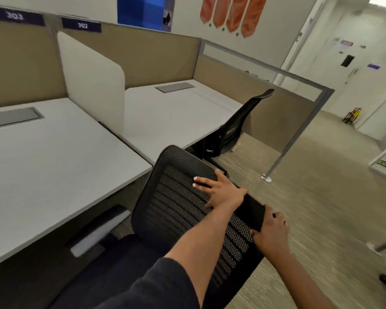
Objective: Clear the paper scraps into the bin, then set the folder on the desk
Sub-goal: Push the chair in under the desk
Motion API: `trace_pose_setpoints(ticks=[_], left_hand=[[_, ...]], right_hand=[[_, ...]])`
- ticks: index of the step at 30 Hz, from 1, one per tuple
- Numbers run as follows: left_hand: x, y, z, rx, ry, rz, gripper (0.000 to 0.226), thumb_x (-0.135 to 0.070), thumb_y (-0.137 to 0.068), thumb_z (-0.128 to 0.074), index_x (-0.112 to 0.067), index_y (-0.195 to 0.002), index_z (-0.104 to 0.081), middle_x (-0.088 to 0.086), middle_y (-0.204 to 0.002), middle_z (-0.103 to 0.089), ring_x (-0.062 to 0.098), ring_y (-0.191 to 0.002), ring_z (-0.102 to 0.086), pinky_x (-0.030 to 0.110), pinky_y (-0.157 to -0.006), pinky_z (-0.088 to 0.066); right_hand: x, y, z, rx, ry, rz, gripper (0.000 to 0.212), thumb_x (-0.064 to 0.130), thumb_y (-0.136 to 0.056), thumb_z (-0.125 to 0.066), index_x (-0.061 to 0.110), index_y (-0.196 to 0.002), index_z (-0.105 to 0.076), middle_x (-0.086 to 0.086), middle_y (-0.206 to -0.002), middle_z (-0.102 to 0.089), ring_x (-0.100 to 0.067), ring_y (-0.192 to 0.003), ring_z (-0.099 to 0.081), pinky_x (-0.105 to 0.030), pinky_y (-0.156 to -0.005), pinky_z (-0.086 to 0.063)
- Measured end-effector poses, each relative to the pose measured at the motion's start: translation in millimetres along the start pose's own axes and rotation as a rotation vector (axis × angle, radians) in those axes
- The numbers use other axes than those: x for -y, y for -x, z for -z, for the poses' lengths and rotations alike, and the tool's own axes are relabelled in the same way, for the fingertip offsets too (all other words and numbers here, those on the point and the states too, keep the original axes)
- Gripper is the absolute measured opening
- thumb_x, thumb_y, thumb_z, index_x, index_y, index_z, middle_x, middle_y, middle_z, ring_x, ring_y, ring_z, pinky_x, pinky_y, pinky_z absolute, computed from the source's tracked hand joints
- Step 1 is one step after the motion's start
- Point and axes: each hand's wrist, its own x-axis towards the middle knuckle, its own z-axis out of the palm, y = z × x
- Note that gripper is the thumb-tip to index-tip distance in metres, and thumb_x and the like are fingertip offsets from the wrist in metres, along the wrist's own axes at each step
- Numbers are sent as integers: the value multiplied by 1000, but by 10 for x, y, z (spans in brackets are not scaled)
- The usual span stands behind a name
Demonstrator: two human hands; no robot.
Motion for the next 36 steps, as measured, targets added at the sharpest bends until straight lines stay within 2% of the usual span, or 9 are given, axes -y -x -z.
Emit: trace_pose_setpoints(ticks=[5, 10, 12, 15, 20, 24, 26, 30, 36], left_hand=[[478, 248, 61, -37, -40, -72, 111, -66, -68, -67, -29, -147, 1, 30, -122, 52, 46, -102, 52, 80, -89, -26], [915, 443, 382, -67, -49, -92, 119, -69, -65, -67, -30, -148, 8, 28, -142, 41, 50, -133, 30, 80, -89, -27], [1110, 520, 574, -79, -51, -95, 119, -68, -65, -66, -31, -148, 10, 26, -148, 34, 49, -137, 21, 78, -89, -28], [1429, 644, 872, -65, -75, -131, 123, -77, -64, -61, -29, -147, 16, 27, -147, 36, 49, -137, 23, 77, -91, -27], [1874, 929, 1224, -27, -132, -113, 134, -72, -64, -66, -16, -144, 26, 24, -147, 37, 45, -138, 24, 75, -97, -23], [2148, 1224, 1390, 82, -220, -118, 131, -62, -67, -70, -14, -145, 24, 22, -148, 36, 44, -139, 22, 73, -101, -22], [2329, 1381, 1515, 120, -240, -154, 129, -56, -70, -72, -15, -145, 24, 21, -148, 37, 43, -139, 23, 70, -105, -19], [2716, 1608, 1986, 178, -302, -188, 126, -50, -73, -71, -14, -145, 26, 23, -147, 38, 43, -140, 22, 59, -115, -10], [3124, 1975, 2556, 204, -466, -175, 121, -51, -75, -67, -17, -145, 25, 21, -149, 35, 43, -142, 12, 53, -116, -13]], right_hand=[[216, 522, -175, 2, 97, -50, 86, 34, -73, -74, 8, -139, -26, -26, -122, -44, -41, -113, -43, -47, -98, -34], [655, 1090, -234, 11, 55, -137, 79, 29, -71, -72, 7, -132, -27, -27, -118, -42, -45, -106, -44, -46, -84, -45], [875, 1321, -261, 7, 34, -155, 77, 27, -71, -68, 8, -132, -24, -26, -116, -42, -43, -103, -44, -45, -77, -47], [1156, 1662, -272, 12, -7, -123, 76, 27, -70, -63, 7, -132, -23, -26, -113, -41, -43, -99, -46, -45, -74, -47], [1382, 2325, -246, 78, -79, -29, 89, 45, -72, -71, 3, -136, -24, -23, -112, -43, -41, -95, -56, -43, -79, -49], [1497, 2902, -195, 140, 89, 31, 88, 66, -78, -49, 4, -134, -22, -8, -111, -50, -18, -93, -62, -28, -75, -50], [1585, 3160, -125, 187, 132, 87, 82, 66, -82, -40, 5, -132, -20, -5, -114, -53, -13, -95, -63, -26, -75, -50], [1875, 3631, -8, 325, -5, 271, 67, 53, -86, -40, 1, -124, -23, -9, -117, -58, -19, -102, -63, -31, -79, -48], [2154, 3913, 188, 623, -180, 541, 24, 29, -86, -41, 13, -102, -35, -14, -114, -62, -35, -107, -58, -37, -73, -37]])
